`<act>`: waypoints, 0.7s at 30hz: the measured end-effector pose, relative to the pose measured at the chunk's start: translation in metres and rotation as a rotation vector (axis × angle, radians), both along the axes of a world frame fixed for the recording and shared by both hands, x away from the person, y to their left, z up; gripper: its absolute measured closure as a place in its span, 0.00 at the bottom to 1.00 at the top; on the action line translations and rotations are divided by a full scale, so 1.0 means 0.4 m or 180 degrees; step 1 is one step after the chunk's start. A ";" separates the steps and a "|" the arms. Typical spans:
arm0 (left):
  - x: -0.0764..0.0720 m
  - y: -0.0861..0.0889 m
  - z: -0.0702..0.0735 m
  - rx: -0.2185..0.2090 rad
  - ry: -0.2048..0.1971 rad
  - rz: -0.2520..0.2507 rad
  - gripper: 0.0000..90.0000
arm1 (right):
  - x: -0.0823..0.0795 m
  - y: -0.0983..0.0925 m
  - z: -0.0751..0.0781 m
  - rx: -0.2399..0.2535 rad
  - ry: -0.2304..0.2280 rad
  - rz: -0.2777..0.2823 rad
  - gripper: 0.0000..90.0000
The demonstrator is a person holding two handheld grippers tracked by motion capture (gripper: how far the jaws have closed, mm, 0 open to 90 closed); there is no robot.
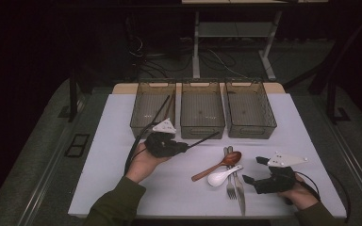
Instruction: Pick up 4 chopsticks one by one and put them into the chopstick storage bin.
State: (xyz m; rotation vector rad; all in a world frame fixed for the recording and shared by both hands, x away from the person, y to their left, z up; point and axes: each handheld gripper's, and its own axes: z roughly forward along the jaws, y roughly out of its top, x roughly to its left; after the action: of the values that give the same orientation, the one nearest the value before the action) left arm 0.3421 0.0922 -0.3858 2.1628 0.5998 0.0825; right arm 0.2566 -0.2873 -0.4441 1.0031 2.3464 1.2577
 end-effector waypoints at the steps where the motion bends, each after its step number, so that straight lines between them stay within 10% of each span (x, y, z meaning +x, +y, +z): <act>1: 0.002 0.004 0.002 0.0008 -0.0008 0.0006 0.95 | 0.000 0.000 0.000 0.0000 -0.0001 0.0000 0.13; 21: 0.049 0.112 0.050 -0.0112 -0.0096 0.0365 0.95 | 0.000 0.002 -0.001 -0.0009 0.0029 -0.0013 0.13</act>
State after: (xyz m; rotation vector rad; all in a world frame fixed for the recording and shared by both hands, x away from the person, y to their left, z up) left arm 0.3618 0.1369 -0.3659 2.0887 0.7025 0.1649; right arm 0.2566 -0.2865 -0.4445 1.0144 2.3513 1.2505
